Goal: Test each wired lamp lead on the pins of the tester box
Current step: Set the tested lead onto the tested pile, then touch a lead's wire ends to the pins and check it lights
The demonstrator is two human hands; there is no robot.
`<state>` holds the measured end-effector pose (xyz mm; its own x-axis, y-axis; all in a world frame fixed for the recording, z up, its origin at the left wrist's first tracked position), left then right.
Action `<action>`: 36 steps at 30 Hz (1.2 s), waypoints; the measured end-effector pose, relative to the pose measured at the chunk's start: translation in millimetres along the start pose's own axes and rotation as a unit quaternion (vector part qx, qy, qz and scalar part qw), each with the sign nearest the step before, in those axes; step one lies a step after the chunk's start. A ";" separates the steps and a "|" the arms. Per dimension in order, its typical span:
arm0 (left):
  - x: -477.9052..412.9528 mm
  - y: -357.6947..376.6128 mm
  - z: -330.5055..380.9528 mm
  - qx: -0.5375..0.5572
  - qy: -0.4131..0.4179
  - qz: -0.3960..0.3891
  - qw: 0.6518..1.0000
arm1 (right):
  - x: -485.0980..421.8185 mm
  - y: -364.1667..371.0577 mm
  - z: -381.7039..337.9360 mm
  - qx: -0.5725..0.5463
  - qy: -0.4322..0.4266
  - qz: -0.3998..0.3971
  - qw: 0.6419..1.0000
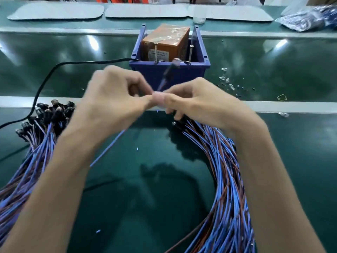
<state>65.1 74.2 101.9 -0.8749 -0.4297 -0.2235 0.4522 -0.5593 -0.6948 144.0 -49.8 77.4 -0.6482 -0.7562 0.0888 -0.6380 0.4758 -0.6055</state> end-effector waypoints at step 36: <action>17.9 61.4 8.7 0.572 -0.170 0.127 0.793 | 6.3 -58.7 34.0 -0.166 0.038 0.185 0.968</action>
<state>78.8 26.0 61.2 -0.7214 -0.6884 0.0758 0.6379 -0.6179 0.4596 191.5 -97.8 86.6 -0.8782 -0.4779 -0.0200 -0.4470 0.8349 -0.3212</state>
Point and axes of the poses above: each hand's wrist, its own x-axis away from the middle knuckle, its own y-axis out of the palm, z = x × y, the point moved 7 cm from there along -x, towards the middle knuckle
